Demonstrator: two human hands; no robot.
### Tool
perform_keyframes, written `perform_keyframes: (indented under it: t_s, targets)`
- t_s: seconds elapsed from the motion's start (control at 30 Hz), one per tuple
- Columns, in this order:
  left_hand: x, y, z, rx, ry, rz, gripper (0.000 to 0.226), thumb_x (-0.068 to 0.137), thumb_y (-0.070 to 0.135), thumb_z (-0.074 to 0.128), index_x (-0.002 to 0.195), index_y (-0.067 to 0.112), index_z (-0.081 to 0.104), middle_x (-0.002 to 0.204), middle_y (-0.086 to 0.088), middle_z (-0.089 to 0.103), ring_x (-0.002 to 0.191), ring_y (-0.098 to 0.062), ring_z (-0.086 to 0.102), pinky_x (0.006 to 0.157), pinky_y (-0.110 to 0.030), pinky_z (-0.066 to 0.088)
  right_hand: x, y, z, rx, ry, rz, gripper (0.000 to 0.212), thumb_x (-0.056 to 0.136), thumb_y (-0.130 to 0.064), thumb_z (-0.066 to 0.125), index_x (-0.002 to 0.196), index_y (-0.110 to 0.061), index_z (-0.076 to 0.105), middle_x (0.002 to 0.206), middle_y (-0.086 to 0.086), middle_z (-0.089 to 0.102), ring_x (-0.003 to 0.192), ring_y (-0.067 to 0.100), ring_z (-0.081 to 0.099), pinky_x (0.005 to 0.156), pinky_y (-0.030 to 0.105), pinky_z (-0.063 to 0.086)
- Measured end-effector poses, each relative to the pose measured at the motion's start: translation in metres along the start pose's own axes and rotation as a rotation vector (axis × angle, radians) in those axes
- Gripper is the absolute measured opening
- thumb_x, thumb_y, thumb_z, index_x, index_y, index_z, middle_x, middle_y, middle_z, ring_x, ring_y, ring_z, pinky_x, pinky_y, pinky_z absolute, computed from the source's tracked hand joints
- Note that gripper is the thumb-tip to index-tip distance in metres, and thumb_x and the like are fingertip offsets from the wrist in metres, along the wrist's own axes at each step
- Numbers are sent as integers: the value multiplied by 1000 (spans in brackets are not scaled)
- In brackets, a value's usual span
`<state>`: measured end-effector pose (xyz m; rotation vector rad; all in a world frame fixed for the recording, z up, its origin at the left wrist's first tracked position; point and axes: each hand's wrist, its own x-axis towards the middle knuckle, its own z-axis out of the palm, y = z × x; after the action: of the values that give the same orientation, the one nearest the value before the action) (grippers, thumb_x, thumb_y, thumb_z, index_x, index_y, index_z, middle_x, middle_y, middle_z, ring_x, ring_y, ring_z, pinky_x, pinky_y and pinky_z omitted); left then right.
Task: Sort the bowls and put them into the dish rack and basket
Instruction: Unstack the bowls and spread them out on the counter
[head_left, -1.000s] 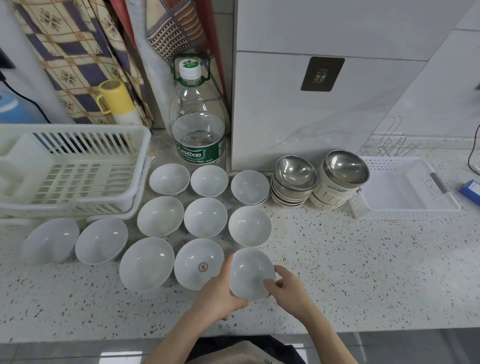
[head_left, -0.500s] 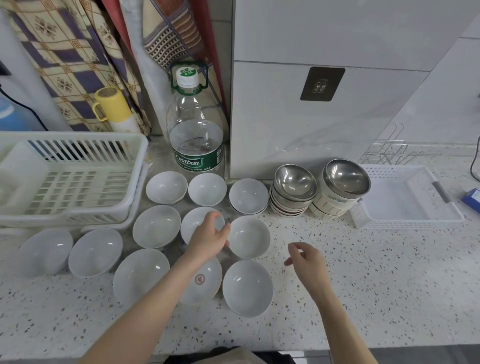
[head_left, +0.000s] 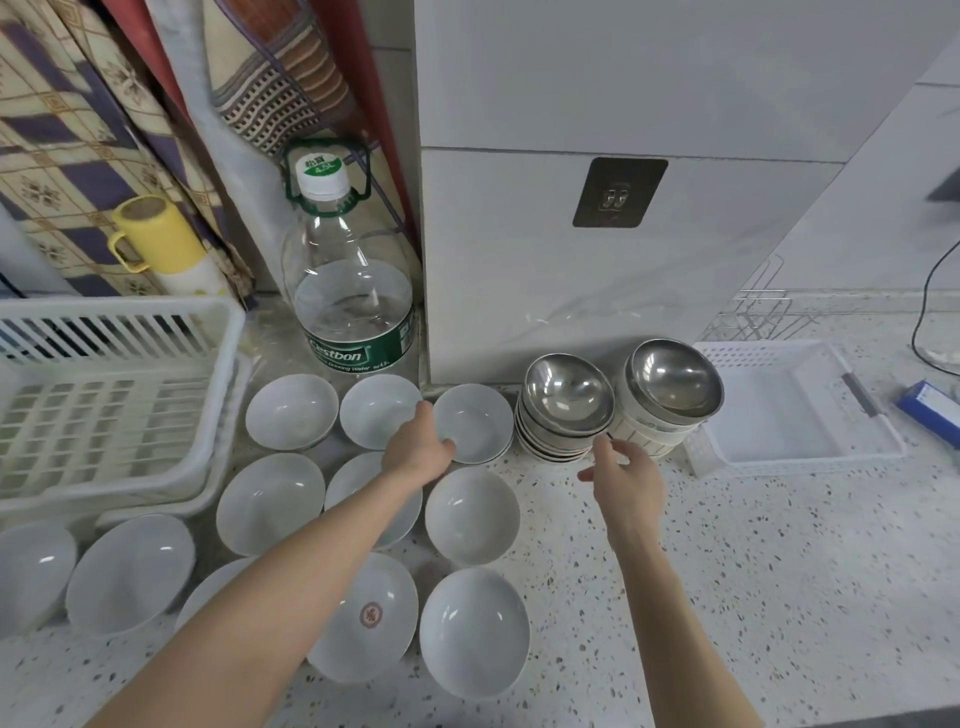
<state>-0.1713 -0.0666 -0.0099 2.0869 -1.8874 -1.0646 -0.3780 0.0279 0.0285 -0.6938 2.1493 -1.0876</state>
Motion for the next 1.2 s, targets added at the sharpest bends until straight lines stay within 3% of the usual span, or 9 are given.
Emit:
perform_keyframes:
  t_s: [0.17,0.33,0.5,0.67,0.77,0.87,0.97,1.03,1.2]
  targets:
    - [1,-2,-1,-64,-15,-1,40,87,22,56,125,21,44,102,-13,71,93,-35,68,84,-48,55,8,-10,6,-11,-10,28,58,91,-43,48,142,-17,43,70,-7,71,71,4,60,58,28,44]
    - [3,-1,0,-113,24,35,42,89,19,55,128,22,42,105,-11,69,91,-36,68,82,-49,55,10,-19,12,-56,2,-27,60,92,-35,47,147,-16,36,66,-5,72,66,-4,57,54,22,37]
    - [3,-2,0,-267,40,77,38,89,10,53,124,23,46,100,-9,69,80,-33,71,79,-48,57,15,-23,17,-92,-6,-17,61,88,-33,51,146,-18,38,65,-5,72,75,6,63,64,33,49]
    - [-4,0,-4,-462,27,5,36,90,9,49,119,31,44,76,-3,67,45,-6,65,40,-23,45,23,-24,17,-100,-38,12,55,86,-22,50,140,-17,43,60,-4,71,53,5,48,54,30,42]
    - [-11,-1,-7,-600,26,-13,37,91,7,46,118,32,42,73,-9,66,35,-4,54,35,-19,38,24,-27,17,-83,-45,22,48,87,-17,46,135,-14,46,60,1,70,45,6,47,49,28,38]
    - [-22,-1,-13,-712,35,-39,39,91,6,46,121,31,41,64,-11,65,37,-7,52,36,-21,36,23,-31,15,-58,-71,-5,49,87,-12,42,136,-14,45,52,2,64,55,18,63,49,29,39]
    - [-35,-2,-20,-794,36,-40,40,93,2,44,122,29,41,59,-11,63,37,-7,52,35,-21,37,25,-35,13,-84,-122,-3,46,86,-9,37,132,-11,45,58,3,69,52,20,49,46,27,35]
    - [-45,-4,-25,-831,47,-47,39,93,1,43,121,28,42,56,-10,64,35,-8,50,35,-20,38,28,-40,10,-61,-134,-7,46,86,-5,35,130,-8,48,64,2,67,57,25,53,48,29,33]
    - [-70,-14,-37,-890,62,-77,39,93,2,45,124,27,43,60,-14,66,41,-12,52,39,-22,43,25,-51,3,-14,-126,-41,34,90,-7,35,119,-12,52,71,5,68,49,13,51,44,24,31]
